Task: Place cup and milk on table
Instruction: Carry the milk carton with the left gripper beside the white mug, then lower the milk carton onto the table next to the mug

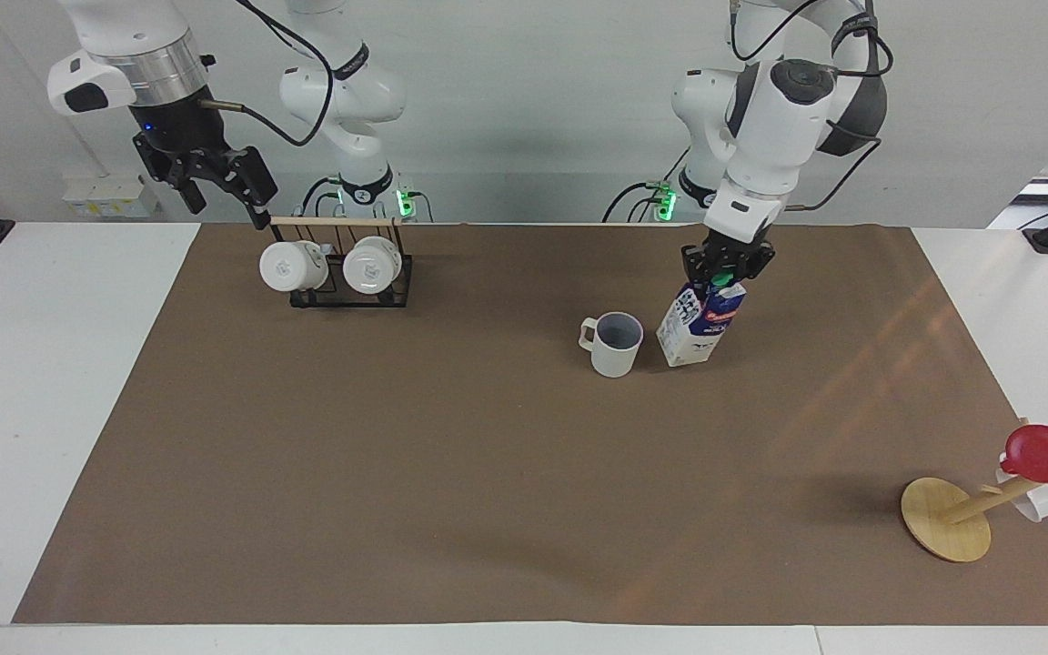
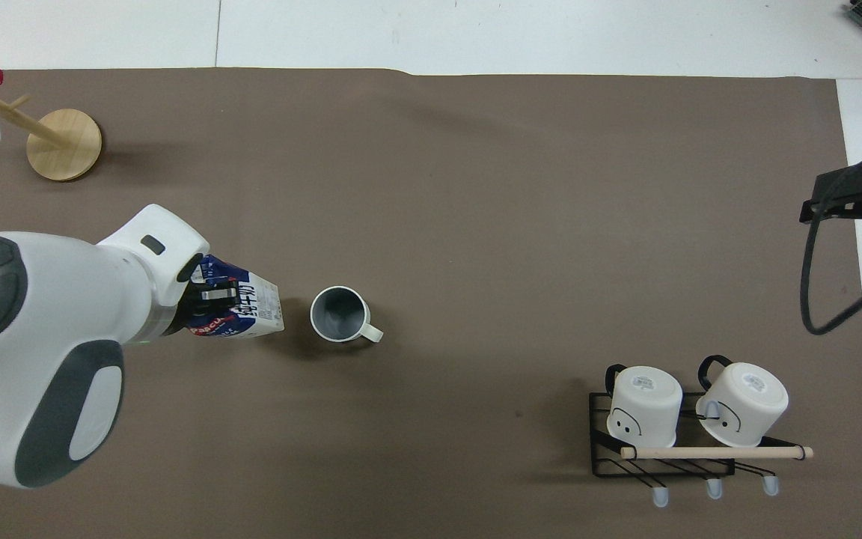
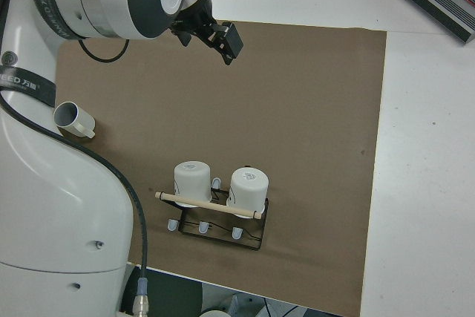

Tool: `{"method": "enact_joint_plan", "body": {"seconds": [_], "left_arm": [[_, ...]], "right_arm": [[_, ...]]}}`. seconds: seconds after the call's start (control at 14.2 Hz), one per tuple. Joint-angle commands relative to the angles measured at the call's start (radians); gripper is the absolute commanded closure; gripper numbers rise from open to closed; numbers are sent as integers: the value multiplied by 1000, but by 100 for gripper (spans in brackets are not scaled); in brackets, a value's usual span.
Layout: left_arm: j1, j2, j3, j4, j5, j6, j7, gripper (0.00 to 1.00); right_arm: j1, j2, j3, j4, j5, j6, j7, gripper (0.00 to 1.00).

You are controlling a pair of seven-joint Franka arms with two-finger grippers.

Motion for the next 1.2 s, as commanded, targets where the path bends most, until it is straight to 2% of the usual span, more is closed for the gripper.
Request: {"method": "enact_joint_plan", "body": {"seconds": [0.0,0.42,1.13], "left_arm": [[-33,3,18,10,-13,-16,-37,70],[-32,13,20,-56,-13,77,-22,70],[-53,49,20,-88,-9,165,-14,70]], "right_arm": [[-15,-22,5,-26,23,5,-19,0],[-15,-22,5,-26,23,5,-19,0],[-15,-22,5,-26,23,5,-19,0]]}}
